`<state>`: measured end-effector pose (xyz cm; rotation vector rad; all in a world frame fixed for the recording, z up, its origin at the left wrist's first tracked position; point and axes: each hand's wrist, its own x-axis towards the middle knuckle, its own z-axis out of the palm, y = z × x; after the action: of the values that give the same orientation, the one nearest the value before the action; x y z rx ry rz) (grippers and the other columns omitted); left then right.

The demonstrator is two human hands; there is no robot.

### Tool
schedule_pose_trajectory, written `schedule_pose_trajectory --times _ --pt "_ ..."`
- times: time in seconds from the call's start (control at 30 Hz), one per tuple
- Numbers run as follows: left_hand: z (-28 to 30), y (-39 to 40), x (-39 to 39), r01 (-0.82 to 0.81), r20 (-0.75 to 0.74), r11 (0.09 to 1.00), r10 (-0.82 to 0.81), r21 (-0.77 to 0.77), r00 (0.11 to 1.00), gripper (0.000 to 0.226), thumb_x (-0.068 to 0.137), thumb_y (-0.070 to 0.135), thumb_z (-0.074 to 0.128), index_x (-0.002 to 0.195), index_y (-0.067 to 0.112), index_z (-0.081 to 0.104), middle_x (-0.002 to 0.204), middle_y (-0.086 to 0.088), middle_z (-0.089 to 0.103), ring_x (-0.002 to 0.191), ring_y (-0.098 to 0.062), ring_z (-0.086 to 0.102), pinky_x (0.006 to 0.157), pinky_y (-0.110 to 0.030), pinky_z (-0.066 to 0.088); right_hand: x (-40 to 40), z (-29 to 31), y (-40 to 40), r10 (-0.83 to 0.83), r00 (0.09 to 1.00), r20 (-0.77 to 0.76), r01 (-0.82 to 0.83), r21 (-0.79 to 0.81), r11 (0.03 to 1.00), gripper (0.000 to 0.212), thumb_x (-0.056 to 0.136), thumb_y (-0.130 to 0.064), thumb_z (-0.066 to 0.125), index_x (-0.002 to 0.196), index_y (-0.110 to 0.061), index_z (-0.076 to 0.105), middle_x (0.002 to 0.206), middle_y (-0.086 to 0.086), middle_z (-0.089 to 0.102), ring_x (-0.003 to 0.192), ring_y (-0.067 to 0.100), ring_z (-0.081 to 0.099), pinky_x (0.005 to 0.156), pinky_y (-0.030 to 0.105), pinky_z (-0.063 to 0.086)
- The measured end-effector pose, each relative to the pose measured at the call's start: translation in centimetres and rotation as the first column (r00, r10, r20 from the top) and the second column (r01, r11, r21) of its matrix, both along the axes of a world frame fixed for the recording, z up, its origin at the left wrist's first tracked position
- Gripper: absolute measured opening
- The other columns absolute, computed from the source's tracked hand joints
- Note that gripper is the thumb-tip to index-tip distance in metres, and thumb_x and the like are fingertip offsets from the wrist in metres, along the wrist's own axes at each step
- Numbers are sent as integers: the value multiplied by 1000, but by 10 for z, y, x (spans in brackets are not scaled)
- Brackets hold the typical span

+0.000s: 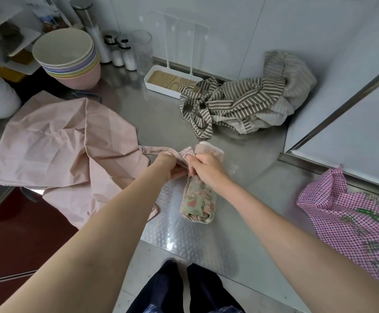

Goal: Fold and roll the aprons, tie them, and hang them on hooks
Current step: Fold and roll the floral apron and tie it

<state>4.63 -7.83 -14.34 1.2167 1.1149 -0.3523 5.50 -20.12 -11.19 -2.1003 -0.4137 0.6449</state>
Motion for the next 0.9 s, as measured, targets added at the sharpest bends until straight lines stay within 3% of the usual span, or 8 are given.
schedule_pose_trajectory --times 0.2,0.37,0.5,0.53,0.6,0.67,0.8,0.9 --pt "-19 -5 -8 -123 29 992 124 -7 992 33 96 -4 35 69 -2 54 46 -14 60 30 -18 56 30 -23 45 4 3 -5 -36 998 -51 36 9 999 48 97 -23 43 49 -15 48 55 -1 55 50 6 48 59 15 39" --pt "-2 -5 -12 -119 433 976 28 184 901 18 95 -3 37 93 8 52 90 -7 61 81 -17 61 69 -22 49 19 2 6 -186 966 -177 194 33 980 33 98 -21 41 68 -11 52 51 3 49 44 15 44 54 28 40" --pt "33 -4 -6 -30 543 946 -160 324 824 15 98 9 37 97 11 51 74 -1 54 61 -13 54 57 -17 43 27 -1 11 -249 937 -243 253 -14 967 30 98 -19 42 70 -18 54 52 0 47 44 13 39 43 23 32" --pt "37 -3 -5 68 483 861 -347 504 804 17 98 10 36 97 9 53 72 -1 52 60 -16 50 54 -20 41 28 0 12 -263 928 -266 269 -13 963 29 98 -18 42 72 -20 55 55 0 47 45 12 38 41 20 30" --pt "40 0 -7 331 114 466 -701 821 704 19 97 10 37 102 4 54 81 -12 59 72 -29 55 62 -32 41 28 7 15 -286 898 -333 308 12 951 24 97 -13 42 81 -20 57 62 -2 47 54 9 40 46 20 32" --pt "36 1 -10 493 -209 165 -759 854 616 22 97 13 39 111 1 50 103 -24 62 95 -40 58 74 -40 42 25 12 18 -250 868 -430 297 45 954 21 95 -7 43 85 -20 55 68 -2 46 62 11 41 53 21 32" --pt "30 -3 -10 590 -381 23 -742 807 551 27 96 14 39 120 5 46 117 -22 59 107 -41 57 79 -42 43 20 5 19 -56 852 -520 142 127 982 19 80 -4 45 69 -20 44 69 1 37 69 15 34 61 28 25" --pt "28 -5 -12 646 -532 -141 -709 750 463 33 99 10 32 130 2 40 122 -21 57 110 -39 56 83 -44 44 21 1 19 -84 816 -572 208 156 966 14 88 -32 52 79 -21 51 78 3 47 74 16 41 69 30 32"
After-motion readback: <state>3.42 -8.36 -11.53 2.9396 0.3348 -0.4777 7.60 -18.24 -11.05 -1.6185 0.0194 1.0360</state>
